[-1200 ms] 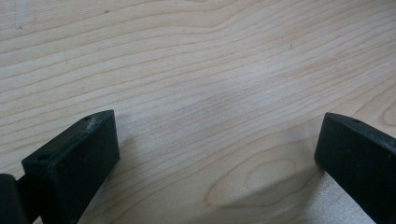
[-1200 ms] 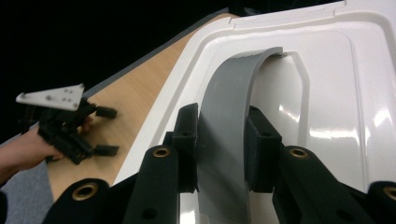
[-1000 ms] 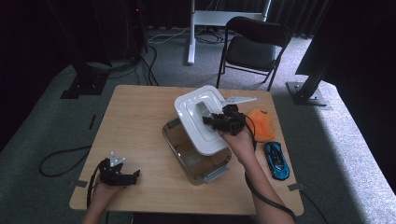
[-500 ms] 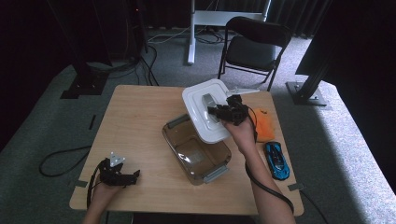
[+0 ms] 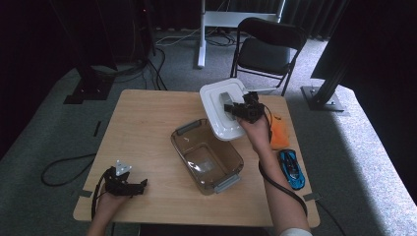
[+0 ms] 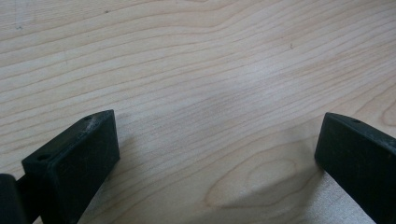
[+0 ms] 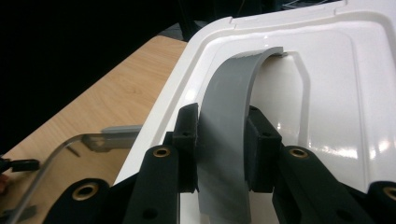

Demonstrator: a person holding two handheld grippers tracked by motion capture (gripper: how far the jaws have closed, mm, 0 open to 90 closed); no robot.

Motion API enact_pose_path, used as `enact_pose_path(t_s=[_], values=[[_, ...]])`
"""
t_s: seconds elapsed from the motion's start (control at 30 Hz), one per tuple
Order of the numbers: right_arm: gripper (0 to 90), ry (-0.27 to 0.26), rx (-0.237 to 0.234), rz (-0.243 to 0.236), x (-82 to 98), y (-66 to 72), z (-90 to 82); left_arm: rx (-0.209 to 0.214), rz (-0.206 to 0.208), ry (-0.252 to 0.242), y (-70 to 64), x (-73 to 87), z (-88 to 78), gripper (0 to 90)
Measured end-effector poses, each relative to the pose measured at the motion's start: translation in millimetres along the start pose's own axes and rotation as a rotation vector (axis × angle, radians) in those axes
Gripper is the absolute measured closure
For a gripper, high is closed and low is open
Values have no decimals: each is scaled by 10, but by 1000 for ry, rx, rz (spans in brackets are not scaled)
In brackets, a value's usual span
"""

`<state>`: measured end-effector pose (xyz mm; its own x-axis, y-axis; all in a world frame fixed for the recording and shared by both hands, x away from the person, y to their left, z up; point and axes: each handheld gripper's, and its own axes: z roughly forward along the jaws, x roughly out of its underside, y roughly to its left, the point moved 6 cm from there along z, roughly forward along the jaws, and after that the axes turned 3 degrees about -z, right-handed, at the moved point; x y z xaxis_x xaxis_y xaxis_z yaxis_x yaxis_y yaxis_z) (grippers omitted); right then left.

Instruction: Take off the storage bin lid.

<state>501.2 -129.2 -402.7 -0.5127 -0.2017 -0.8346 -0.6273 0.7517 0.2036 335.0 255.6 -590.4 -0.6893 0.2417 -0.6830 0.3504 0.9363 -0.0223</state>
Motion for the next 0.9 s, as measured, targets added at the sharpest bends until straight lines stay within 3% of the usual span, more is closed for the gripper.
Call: enact_pose_path(t_s=[0.9], values=[[699, 14, 104, 69, 6, -568, 321, 0, 0, 0, 0, 0, 0, 2]])
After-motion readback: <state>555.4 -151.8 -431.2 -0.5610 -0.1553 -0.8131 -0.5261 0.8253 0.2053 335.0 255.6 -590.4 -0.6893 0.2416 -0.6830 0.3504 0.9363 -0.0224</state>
